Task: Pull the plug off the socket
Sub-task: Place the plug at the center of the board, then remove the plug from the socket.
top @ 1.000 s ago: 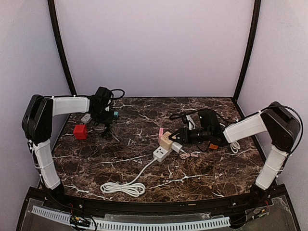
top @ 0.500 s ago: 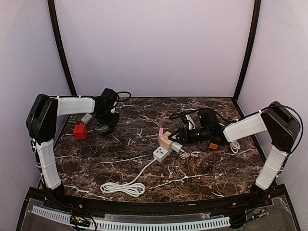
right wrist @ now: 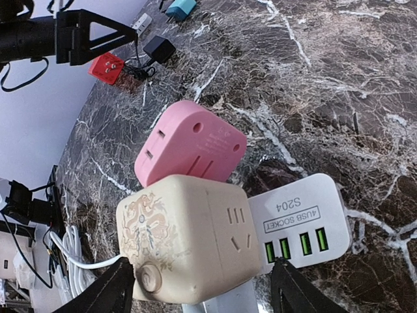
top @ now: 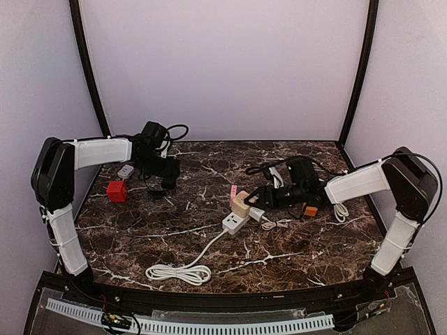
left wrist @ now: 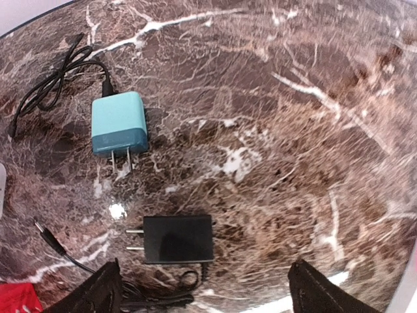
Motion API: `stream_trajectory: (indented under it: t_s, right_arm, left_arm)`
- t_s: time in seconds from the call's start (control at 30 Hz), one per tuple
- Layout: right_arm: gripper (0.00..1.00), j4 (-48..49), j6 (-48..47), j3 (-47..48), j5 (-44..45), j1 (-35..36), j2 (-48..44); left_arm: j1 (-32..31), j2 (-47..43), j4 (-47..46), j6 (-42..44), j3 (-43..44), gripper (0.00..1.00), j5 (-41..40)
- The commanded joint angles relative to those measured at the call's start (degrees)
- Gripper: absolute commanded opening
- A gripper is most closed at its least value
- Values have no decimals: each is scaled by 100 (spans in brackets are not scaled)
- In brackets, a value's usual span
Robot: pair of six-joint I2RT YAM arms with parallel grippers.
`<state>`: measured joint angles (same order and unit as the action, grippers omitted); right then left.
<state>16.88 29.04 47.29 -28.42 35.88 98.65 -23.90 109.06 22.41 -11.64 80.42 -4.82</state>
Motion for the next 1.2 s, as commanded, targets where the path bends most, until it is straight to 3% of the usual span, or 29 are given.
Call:
stream_trajectory:
  t_s: [0.0, 0.27, 0.53, 0.73, 1.17]
  right_arm:
    - [76, -620, -527, 410, 200, 180, -250]
    - [80, -1457, -1112, 830, 751, 358, -356]
    - [76, -1321, -1435, 62, 794, 384, -1010]
    - [73, -763, -1605, -786, 957, 385, -1504]
    - [65, -398, -1761, -747, 1098, 406, -1002]
  left_arm:
    - [-31, -670, -277, -248, -270, 95, 564]
    - [-58, -1320, -756, -491, -1052, 99, 1345]
    - [-629, -1699, -1411, -461, -1454, 99, 2458]
    - [-1245, -1435, -1683, -764, -1305, 99, 2677]
    - [-2028, -336, -1914, -1140, -735, 99, 2555]
